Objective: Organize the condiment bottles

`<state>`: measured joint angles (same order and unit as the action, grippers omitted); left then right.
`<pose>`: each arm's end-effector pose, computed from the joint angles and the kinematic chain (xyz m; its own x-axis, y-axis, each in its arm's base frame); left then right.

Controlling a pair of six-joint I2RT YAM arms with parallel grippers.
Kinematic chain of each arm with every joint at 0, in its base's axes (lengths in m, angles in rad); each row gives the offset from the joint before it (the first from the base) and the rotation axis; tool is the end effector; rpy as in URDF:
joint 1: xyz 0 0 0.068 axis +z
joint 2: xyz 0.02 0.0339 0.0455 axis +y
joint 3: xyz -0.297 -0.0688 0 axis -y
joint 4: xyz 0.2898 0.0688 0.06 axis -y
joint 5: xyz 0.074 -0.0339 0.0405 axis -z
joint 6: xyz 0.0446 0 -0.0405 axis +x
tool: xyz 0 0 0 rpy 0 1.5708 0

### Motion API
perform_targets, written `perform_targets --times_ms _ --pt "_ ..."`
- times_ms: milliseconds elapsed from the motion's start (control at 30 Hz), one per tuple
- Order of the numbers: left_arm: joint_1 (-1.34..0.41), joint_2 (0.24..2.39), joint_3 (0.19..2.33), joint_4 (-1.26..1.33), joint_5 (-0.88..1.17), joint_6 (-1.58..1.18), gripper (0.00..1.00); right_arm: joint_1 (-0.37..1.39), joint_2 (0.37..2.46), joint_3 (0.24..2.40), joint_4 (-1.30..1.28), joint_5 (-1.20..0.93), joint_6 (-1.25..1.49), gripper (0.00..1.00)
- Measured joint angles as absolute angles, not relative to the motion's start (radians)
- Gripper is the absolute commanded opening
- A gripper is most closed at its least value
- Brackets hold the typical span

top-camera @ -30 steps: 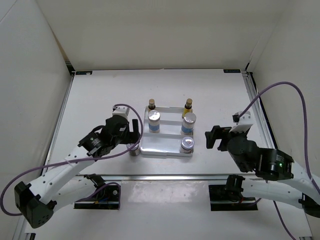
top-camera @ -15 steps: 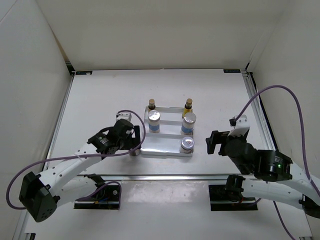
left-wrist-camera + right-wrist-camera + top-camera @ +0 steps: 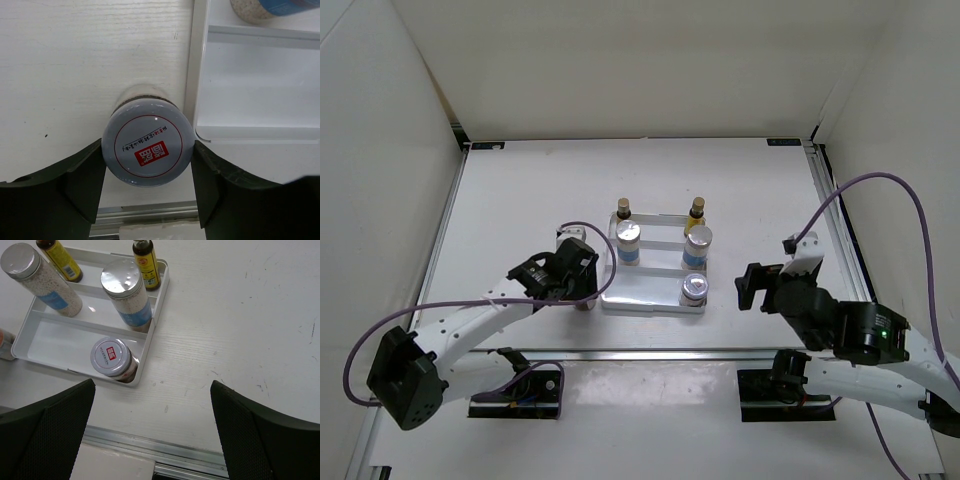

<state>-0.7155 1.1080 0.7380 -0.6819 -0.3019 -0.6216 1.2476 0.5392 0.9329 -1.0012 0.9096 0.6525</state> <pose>0.1877 -0.1455 0.2292 -0.8327 -0.0129 -0.5535 0.0370 0.9962 -0.0789 0.0629 0.0770 0.3747 -0.3726 0.0614 -0.9259 -0.1890 0.9719 0.1406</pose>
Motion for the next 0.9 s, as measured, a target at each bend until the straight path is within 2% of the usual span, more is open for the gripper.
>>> perform_targets --times_ms 33,100,233,300,467,800,867,900 --pt "-0.715 1.105 0.742 -0.690 -0.304 -0.618 0.39 1.248 0.537 0.933 -1.002 0.909 0.653 0.99" --pt "-0.716 1.089 0.754 -0.710 -0.306 -0.614 0.35 1.248 0.529 0.933 -1.011 0.909 0.655 0.99" --pt "-0.731 1.025 0.821 -0.745 -0.329 -0.608 0.17 1.248 0.510 0.933 -1.029 0.910 0.661 0.99" --pt "-0.748 0.999 0.868 -0.750 -0.338 -0.602 0.12 1.248 0.506 0.933 -1.039 0.911 0.664 0.99" --pt "-0.817 0.995 0.961 -0.723 -0.348 -0.591 0.11 1.248 0.505 0.933 -1.053 0.914 0.677 0.99" --pt "-0.874 1.183 0.926 -0.581 -0.302 -0.564 0.12 1.248 0.505 0.933 -1.054 0.917 0.681 0.99" --pt "-0.879 1.225 0.922 -0.562 -0.294 -0.559 0.17 1.248 0.505 0.933 -1.054 0.917 0.682 0.99" --pt "-0.883 1.246 0.922 -0.554 -0.293 -0.558 0.23 1.248 0.505 0.933 -1.054 0.918 0.682 0.99"
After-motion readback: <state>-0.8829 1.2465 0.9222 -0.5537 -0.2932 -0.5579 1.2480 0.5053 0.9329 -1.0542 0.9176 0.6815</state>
